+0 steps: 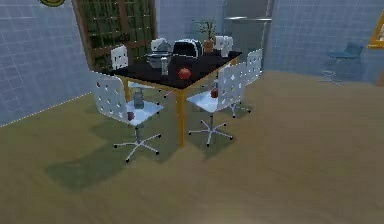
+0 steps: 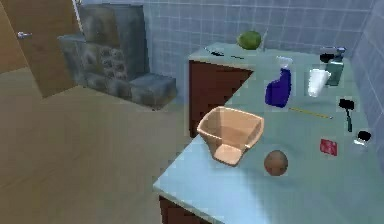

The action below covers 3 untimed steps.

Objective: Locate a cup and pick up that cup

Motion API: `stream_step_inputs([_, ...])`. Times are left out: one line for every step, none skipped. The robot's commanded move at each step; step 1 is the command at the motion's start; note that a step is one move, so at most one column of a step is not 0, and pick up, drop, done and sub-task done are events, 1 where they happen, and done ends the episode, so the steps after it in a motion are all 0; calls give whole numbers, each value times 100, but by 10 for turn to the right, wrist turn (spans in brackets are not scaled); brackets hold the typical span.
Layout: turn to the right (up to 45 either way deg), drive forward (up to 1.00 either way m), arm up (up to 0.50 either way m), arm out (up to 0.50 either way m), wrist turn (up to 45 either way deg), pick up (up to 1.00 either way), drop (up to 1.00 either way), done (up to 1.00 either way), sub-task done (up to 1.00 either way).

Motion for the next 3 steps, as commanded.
stream_step_inputs([0,45,0,0,0,0,0,0,0])
stream_step_inputs([360,0,0,0,0,0,0,0,0])
stream_step_inputs([30,0,0,0,0,0,0,0,0])
